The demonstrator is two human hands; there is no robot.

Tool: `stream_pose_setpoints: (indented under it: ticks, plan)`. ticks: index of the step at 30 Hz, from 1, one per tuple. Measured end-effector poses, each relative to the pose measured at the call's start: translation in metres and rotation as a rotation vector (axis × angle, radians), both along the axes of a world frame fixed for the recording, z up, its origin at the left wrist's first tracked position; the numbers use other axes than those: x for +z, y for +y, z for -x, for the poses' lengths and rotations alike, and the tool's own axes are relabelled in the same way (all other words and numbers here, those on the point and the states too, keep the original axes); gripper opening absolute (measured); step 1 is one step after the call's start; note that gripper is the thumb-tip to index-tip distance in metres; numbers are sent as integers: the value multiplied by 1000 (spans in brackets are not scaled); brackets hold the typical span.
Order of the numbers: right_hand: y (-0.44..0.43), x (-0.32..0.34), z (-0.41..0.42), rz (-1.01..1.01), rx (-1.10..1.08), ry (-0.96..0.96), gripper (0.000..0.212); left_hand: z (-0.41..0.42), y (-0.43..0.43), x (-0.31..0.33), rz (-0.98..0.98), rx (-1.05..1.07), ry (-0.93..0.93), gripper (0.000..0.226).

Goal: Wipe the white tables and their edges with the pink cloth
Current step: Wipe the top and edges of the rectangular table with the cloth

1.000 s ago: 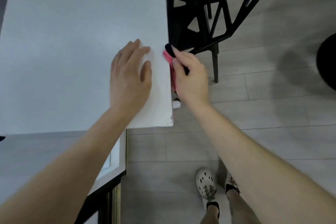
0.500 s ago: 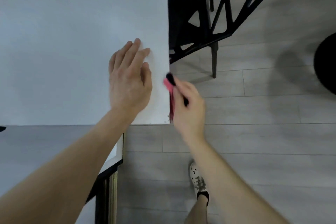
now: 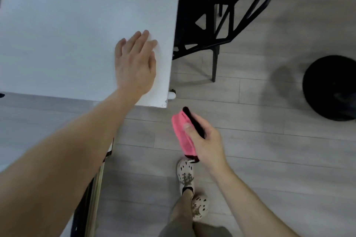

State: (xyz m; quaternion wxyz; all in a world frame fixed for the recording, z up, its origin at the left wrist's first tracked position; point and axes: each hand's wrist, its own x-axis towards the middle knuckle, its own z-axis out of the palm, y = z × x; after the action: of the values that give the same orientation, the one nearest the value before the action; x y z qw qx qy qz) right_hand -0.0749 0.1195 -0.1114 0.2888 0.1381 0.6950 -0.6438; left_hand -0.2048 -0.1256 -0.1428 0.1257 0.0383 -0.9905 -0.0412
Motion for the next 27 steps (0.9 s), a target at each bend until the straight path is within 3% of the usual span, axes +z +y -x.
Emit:
stream_pose_setpoints:
  ticks: [3, 6, 8, 10, 12, 14, 15, 17, 20, 23, 27]
  plan:
    - [21, 29, 22, -141, 62, 23, 53, -1, 14, 5, 108, 51, -176, 39]
    - [37, 69, 41, -203, 40, 46, 39, 2, 32, 25, -35, 94, -368, 50]
    - [50, 91, 58, -144, -4, 63, 29, -6, 52, 60, -431, 202, -404, 43]
    - [62, 107, 77, -54, -63, 56, 15, -33, 82, 97, -1098, 381, -298, 32]
    - [66, 115, 93, -3, -152, 0, 10, -63, 112, 123, -1606, 578, -228, 34]
    - [60, 117, 106, 19, -198, -73, 6, -81, 142, 139, -1951, 641, -319, 52]
    - [53, 120, 112, 38, -163, -100, 8, -84, 155, 148, -2031, 650, -312, 55]
    - [36, 125, 122, 66, -17, -101, 8, -83, 170, 159, -2101, 714, -169, 50]
    - [9, 134, 134, -16, 276, 98, 13, -82, 177, 166, -2157, 846, 193, 59]
    - [-13, 142, 139, -154, 708, 337, 31, -98, 167, 162, -1979, 1110, 578, 52]
    - [-56, 136, 166, -239, 1072, 545, 23, -135, 142, 147, -1842, 1317, 890, 59]
